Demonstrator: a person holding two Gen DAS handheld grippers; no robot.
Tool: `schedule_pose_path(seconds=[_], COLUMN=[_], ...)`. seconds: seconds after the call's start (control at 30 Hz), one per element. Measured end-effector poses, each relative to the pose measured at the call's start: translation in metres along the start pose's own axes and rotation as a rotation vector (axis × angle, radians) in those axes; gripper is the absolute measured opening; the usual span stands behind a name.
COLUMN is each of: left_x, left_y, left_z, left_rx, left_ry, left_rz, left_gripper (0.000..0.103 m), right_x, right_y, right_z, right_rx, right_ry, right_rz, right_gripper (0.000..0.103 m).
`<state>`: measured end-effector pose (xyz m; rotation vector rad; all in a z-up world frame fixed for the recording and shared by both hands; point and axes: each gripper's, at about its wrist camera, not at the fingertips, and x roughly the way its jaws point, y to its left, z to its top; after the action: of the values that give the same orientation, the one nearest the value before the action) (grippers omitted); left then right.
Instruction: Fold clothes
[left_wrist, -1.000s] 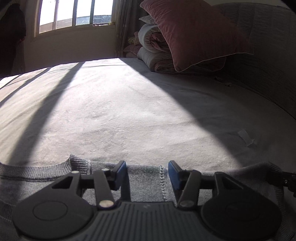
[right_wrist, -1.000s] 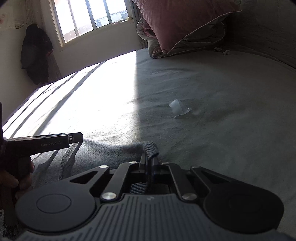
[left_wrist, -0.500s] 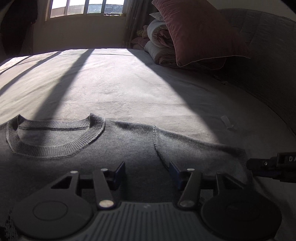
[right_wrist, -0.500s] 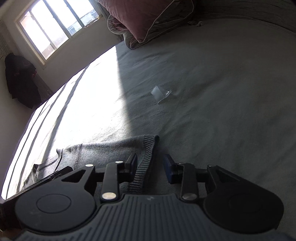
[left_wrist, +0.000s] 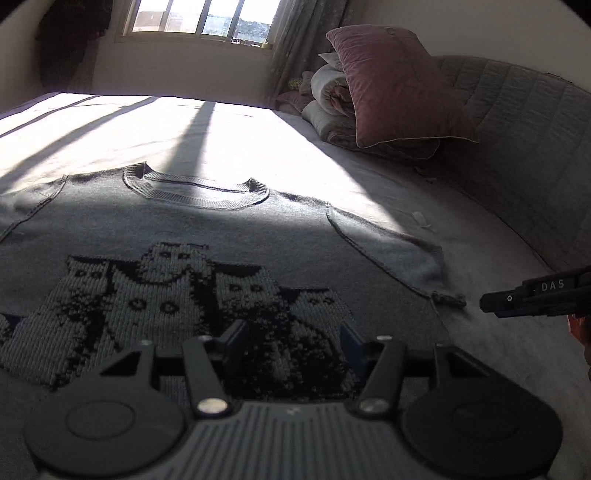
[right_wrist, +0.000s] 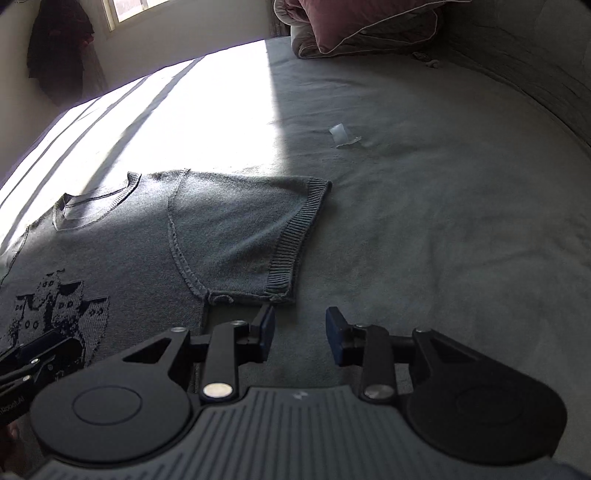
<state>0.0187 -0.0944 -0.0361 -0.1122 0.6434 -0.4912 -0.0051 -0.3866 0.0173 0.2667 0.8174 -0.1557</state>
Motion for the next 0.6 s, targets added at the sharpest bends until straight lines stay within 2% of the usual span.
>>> schedule_pose_path(seconds=[0.13,0.33,0.47,0.6], left_x=[-0.032,-0.064,-0.091,-0.118], left_y=[0.042,0.103,0.125,0.13], left_z=[-0.005,-0.025,-0.048,-0.066], left_rx=[-0.041,-0.124,-0.124,-0.045], left_ry=[-0.03,-0.031,-0.046,-0.024], left_rz=[0.08,0.205,0.208,0.217], left_gripper=[0.058,0.058,0.058,0.058], right_x=[-0.023,-0.023,-0.019,-0.027], right_y=[0.037,0.098,0.12,0.117], right_z=[-0.019,-0.056,-0.088,-0.116], right_rx=[-0.06,-0.11,-0.123,-0.166], right_ry=[-0.029,-0.021,0.012,0.031], right_rz=[0.086,0.164,0.185,0.147], right_gripper=[0.04,0.043,0.044,0.044])
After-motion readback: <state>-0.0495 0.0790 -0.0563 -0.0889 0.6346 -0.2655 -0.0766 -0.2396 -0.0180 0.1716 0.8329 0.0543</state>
